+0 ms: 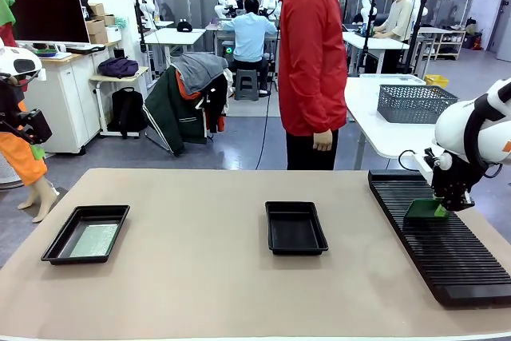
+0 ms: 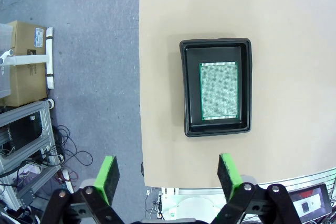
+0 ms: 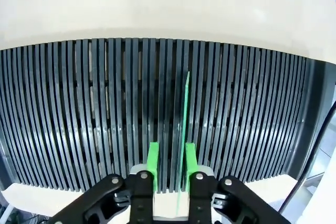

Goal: Inspect and transfer BCBs to ESD trays.
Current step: Pick up the Blank PCB from the PCB Rack and place it in the right ESD tray.

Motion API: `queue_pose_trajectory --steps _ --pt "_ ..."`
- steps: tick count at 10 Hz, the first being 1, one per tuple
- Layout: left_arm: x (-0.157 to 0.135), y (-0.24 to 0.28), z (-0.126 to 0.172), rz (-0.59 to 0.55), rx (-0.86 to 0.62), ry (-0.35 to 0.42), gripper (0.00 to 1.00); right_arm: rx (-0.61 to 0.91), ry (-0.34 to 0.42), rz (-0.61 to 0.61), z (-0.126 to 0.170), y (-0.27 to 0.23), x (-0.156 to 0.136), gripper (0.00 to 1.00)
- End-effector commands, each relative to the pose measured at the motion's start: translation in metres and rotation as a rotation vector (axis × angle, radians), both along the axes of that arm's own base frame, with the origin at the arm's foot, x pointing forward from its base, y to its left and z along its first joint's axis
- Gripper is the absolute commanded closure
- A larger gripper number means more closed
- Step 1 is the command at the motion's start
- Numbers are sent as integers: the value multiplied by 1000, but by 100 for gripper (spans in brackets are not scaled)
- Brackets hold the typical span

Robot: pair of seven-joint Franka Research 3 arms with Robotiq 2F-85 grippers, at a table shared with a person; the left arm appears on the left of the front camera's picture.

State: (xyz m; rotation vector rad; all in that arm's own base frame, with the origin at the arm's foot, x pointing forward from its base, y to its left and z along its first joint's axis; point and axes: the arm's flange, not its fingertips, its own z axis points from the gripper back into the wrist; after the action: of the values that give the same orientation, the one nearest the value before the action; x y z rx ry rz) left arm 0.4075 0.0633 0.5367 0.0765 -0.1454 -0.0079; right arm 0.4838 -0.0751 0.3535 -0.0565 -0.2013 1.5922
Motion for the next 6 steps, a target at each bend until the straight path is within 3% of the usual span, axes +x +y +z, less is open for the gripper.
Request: queue_pose_trajectory --steps 1,2,3,4,5,6 --pt "-1 2 -2 -4 -5 -2 0 -6 -26 -12 -2 3 -9 81" --pt "-1 2 -2 -4 -5 -2 0 -6 -25 -13 -3 3 -9 92" --pt "-1 2 -2 -4 -5 -2 0 -4 -25 -16 -3 2 -10 88" --pt "-1 2 -2 -4 -5 -2 0 -2 -23 -19 -5 1 -9 99" --pt "-1 2 -2 -4 -5 -2 0 2 -25 -18 -5 0 -9 95" --pt "-1 2 -2 -4 -5 -2 0 3 -28 -17 -5 -1 -9 100"
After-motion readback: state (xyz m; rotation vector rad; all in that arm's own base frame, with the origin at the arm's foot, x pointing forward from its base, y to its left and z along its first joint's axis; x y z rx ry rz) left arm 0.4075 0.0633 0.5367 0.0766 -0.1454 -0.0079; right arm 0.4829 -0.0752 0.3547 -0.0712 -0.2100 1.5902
